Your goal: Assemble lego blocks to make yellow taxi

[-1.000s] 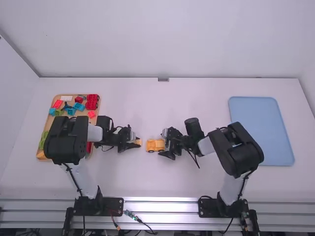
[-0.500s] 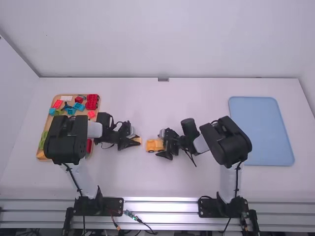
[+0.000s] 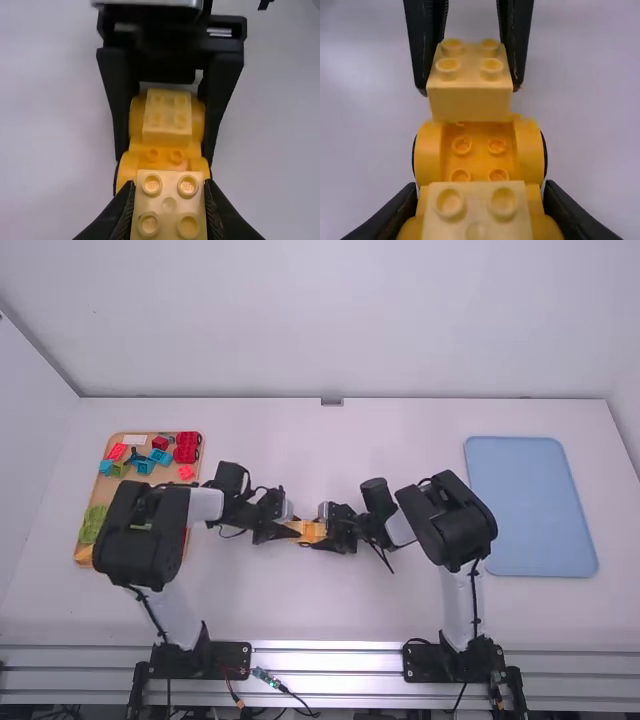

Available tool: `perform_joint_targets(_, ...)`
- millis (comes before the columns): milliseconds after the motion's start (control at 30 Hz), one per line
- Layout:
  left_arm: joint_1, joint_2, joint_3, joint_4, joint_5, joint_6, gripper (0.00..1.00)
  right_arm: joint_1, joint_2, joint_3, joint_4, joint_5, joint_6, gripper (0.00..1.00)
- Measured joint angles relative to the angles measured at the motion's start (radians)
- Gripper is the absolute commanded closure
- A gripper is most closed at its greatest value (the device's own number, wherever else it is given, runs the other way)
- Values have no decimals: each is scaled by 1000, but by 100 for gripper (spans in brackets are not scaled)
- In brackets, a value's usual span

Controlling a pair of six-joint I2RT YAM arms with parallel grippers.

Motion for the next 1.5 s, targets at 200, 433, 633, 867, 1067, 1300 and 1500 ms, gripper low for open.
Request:
perform_joint_targets(200,-48,0,0,58,-26,-14,98,0,0,0,-3,-3,-1,66)
perform_joint_targets(433,-84,0,0,76,-45,-26,98,0,0,0,-3,-6,-2,71)
perform_joint_targets(633,-93,0,0,76,-51,-29,98,0,0,0,-1,-5,-5,73)
perform_joint_targets(867,-93,0,0,95,-56,-29,98,0,0,0,-4,-11,-11,77)
perform_joint_targets(1067,-93,0,-30,262,-85,-107,98,0,2,0,-3,-16,-15,77)
perform_joint_targets(1300,-93,0,-69,296,-66,-144,98,-2,2,-2,-6,-25,-15,78)
perform_joint_targets(1500,-93,-3,-51,236,-65,-153,99,-3,5,-2,-11,-43,-14,78)
